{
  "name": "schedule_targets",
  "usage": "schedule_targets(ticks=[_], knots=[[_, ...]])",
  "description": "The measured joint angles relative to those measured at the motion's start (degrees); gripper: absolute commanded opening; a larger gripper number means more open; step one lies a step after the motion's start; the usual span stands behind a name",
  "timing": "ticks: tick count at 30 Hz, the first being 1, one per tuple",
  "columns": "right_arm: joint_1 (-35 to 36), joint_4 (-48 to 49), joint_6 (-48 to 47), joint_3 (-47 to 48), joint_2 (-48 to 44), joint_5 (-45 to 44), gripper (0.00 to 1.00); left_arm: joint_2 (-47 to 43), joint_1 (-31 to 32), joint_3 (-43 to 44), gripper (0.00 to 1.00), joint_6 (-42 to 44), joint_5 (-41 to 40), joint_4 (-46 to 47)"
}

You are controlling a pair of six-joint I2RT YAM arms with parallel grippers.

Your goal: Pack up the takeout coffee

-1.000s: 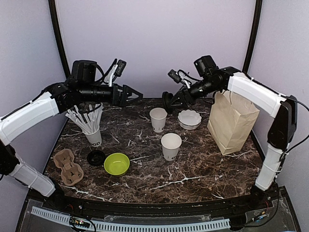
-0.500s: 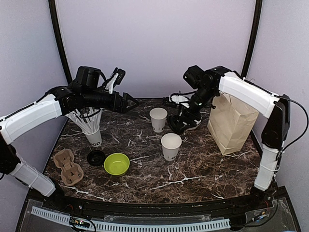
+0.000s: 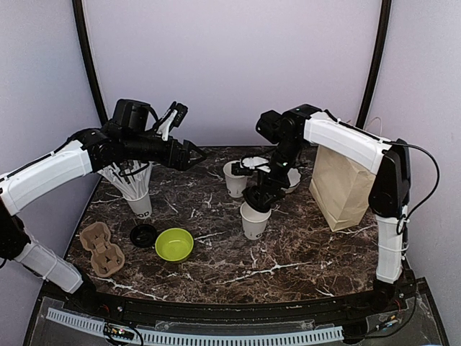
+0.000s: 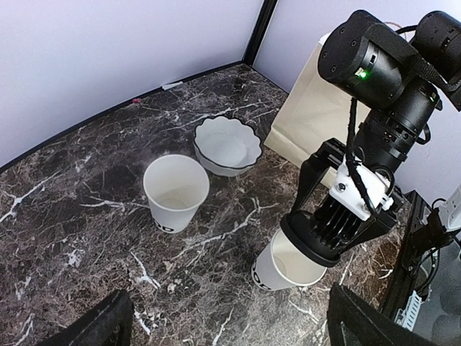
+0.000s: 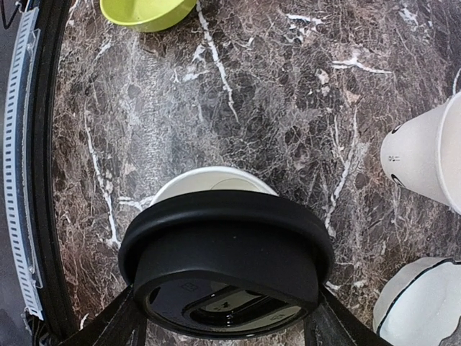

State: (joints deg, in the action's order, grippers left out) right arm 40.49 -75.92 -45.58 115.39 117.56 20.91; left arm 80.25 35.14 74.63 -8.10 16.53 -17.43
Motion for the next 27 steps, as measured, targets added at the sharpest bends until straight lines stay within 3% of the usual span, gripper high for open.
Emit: schedule_targets(ticks=[27], knots=[[1.9,-2.1,0.2,0.0,0.8,-3.7,0.71,-0.1,0.0,-1.4,0.96,0.0,0.7,-0.1]])
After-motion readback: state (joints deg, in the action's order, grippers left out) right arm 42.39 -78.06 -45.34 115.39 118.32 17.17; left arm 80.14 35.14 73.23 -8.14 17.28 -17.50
